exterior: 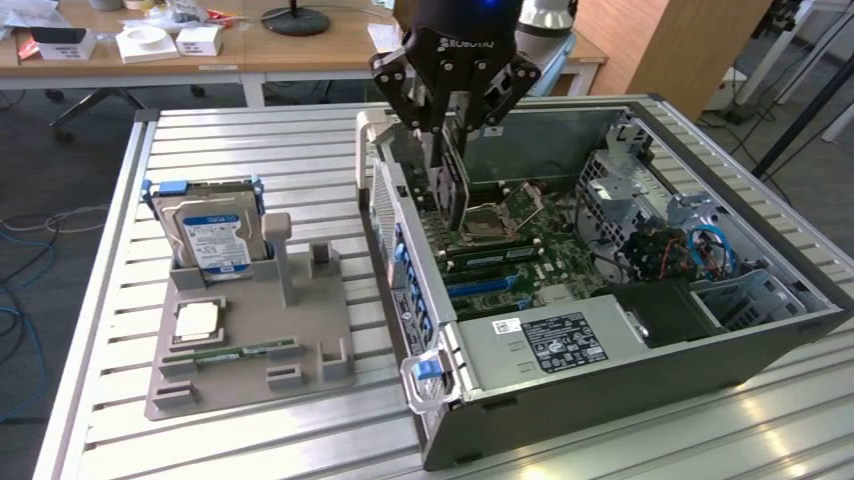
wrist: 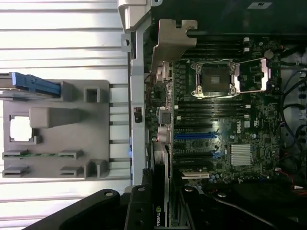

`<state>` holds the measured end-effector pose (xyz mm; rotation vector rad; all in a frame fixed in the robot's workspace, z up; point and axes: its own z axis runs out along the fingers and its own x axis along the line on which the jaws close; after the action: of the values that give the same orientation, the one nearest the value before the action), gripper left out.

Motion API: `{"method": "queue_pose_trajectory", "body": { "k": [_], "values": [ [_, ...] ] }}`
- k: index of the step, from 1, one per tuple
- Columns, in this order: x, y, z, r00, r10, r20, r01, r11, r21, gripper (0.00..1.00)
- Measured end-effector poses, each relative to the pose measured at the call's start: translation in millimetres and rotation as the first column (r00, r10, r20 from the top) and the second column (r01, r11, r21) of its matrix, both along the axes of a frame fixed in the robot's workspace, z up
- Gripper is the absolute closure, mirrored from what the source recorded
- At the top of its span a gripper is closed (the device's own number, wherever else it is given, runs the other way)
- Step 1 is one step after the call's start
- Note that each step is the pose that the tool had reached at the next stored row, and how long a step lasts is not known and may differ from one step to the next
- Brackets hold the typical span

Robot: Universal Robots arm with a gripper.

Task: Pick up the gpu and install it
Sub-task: 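Pick up the gpu and move the gpu toward the slot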

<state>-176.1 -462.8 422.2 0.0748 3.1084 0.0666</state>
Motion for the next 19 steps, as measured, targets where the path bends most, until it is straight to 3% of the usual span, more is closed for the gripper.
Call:
{"method": "queue_pose_trajectory", "body": {
  "k": [18, 19],
  "values": [
    [70.9, 0.0, 0.0, 1.0000, 0.000, 0.0001, 0.000, 1.0000, 0.0000, 0.74],
    [86.1, 0.0, 0.0, 1.0000, 0.000, 0.0001, 0.000, 1.0000, 0.0001, 0.74]
  ]
}}
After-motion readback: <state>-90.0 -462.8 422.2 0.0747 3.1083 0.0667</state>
